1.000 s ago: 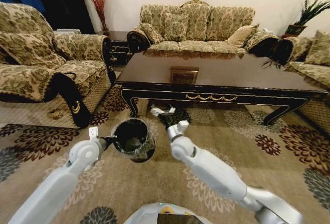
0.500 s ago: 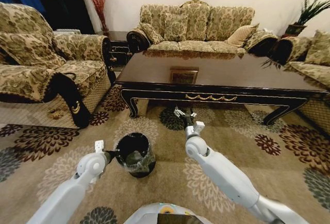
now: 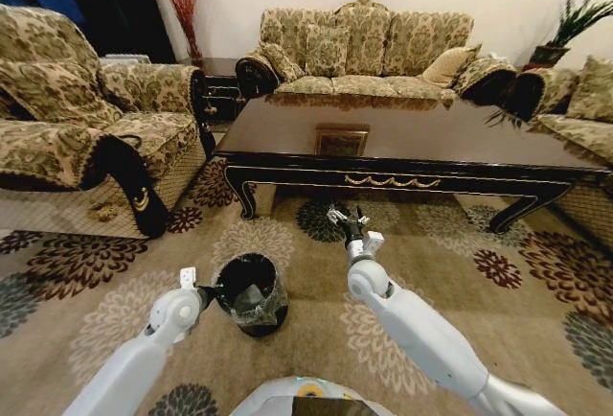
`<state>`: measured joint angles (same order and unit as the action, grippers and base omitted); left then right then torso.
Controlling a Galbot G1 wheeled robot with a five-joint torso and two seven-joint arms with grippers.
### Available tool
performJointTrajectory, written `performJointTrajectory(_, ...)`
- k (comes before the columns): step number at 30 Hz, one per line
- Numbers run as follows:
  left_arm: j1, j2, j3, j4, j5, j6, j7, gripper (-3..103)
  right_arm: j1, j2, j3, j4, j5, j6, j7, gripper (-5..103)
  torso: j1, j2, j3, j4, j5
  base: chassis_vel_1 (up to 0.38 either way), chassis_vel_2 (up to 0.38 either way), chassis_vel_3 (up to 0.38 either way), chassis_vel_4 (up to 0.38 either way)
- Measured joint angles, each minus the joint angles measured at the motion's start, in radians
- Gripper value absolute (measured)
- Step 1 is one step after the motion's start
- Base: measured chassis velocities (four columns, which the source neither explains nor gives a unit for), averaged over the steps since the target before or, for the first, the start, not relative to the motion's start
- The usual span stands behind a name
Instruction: Move to the front of the table and pick up the trash from the floor, then place it into the trash bin.
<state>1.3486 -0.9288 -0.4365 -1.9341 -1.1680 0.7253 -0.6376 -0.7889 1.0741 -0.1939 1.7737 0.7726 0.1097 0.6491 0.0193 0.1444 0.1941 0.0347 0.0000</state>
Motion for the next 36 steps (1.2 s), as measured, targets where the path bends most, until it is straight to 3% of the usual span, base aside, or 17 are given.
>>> performJointTrajectory(1,0.001,-0.001,0.001,0.000,0.005,-0.003,0.002,6,-0.003,-0.003,0.001,0.003,0.000,0.000,0.000,100,0.000,0.000,0.000,-0.0002,0.0001,0.000,0.000,0.000,0.000)
performJointTrajectory(3,0.003,-0.001,0.000,0.000,0.008,-0.005,0.005,6,-0.005,-0.004,0.002,0.004,-0.001,-0.001,0.000,100,0.000,0.000,0.000,-0.0001,0.0002,0.000,0.000,0.000,0.000)
performJointTrajectory(5,0.011,-0.001,-0.002,-0.003,0.015,-0.007,0.004,22,-0.010,-0.005,0.006,0.006,-0.001,-0.001,0.000,100,0.000,0.000,0.000,-0.0002,0.0001,0.000,0.000,0.000,0.000)
performJointTrajectory(7,0.016,-0.001,-0.006,-0.006,0.017,-0.007,0.004,22,-0.011,-0.005,0.007,0.007,-0.002,-0.001,0.000,100,0.000,0.000,0.000,-0.0001,0.0002,0.000,0.000,0.000,0.000)
performJointTrajectory(10,0.041,0.009,-0.023,-0.029,0.023,-0.009,0.004,38,-0.014,-0.005,0.008,0.010,-0.002,-0.001,0.000,100,0.000,0.000,0.000,0.0000,-0.0001,0.000,0.000,0.000,0.000)
performJointTrajectory(11,0.041,0.009,-0.023,-0.029,0.023,-0.009,0.004,38,-0.014,-0.005,0.008,0.010,-0.002,-0.001,0.000,100,0.000,0.000,0.000,0.0000,-0.0001,0.000,0.000,0.000,0.000)
performJointTrajectory(17,0.125,0.046,-0.106,-0.207,0.026,-0.031,-0.014,59,-0.018,-0.007,0.012,0.020,-0.001,-0.003,0.014,100,0.000,0.000,0.000,0.0000,0.0001,0.000,0.000,0.000,0.000)
performJointTrajectory(19,0.139,0.048,-0.125,-0.258,0.039,-0.050,-0.029,64,-0.020,-0.011,0.013,0.026,-0.006,-0.002,0.013,100,0.000,0.000,0.000,0.0000,0.0002,0.000,0.000,0.000,0.000)
performJointTrajectory(22,0.169,0.028,-0.182,-0.360,0.115,-0.120,-0.059,81,-0.024,-0.027,0.014,0.038,-0.040,0.015,0.009,100,0.000,0.000,0.000,-0.0002,0.0002,0.000,0.000,0.000,0.000)
performJointTrajectory(23,0.169,0.028,-0.182,-0.360,0.115,-0.120,-0.059,81,-0.024,-0.027,0.014,0.038,-0.040,0.015,0.009,100,0.000,0.000,0.000,-0.0002,0.0002,0.000,0.000,0.000,0.000)
performJointTrajectory(26,0.220,-0.035,-0.306,-0.391,0.300,-0.319,0.103,96,-0.041,-0.051,0.030,0.024,-0.088,0.111,-0.042,100,0.000,0.000,0.000,-0.0001,0.0001,0.000,0.000,0.000,0.000)
performJointTrajectory(27,0.220,-0.035,-0.306,-0.391,0.300,-0.319,0.103,96,-0.041,-0.051,0.030,0.024,-0.088,0.111,-0.042,100,0.000,0.000,0.000,-0.0001,0.0001,0.000,0.000,0.000,0.000)
performJointTrajectory(29,0.245,-0.072,-0.370,-0.362,0.476,-0.425,0.222,98,-0.060,-0.065,0.042,0.023,-0.100,0.133,-0.055,100,0.000,0.000,0.000,-0.0001,0.0002,0.000,0.000,0.000,0.000)
performJointTrajectory(30,0.270,-0.107,-0.420,-0.331,0.627,-0.514,0.331,100,-0.084,-0.077,0.057,0.028,-0.112,0.142,-0.059,100,0.000,0.000,0.000,0.0000,0.0001,0.000,0.000,0.000,0.000)
performJointTrajectory(31,0.285,-0.130,-0.449,-0.313,0.695,-0.563,0.396,100,-0.099,-0.082,0.069,0.032,-0.124,0.148,-0.064,100,0.000,0.000,0.000,0.0001,0.0001,0.000,0.000,0.000,0.000)
performJointTrajectory(32,0.285,-0.130,-0.449,-0.313,0.695,-0.563,0.396,100,-0.099,-0.082,0.069,0.032,-0.124,0.148,-0.064,100,0.000,0.000,0.000,0.0001,0.0001,0.000,0.000,0.000,0.000)
performJointTrajectory(36,0.310,-0.197,-0.513,-0.296,0.730,-0.639,0.493,100,-0.166,-0.103,0.119,0.054,-0.174,0.172,-0.109,100,0.000,0.000,0.000,0.0001,0.0000,0.000,0.000,0.000,0.000)
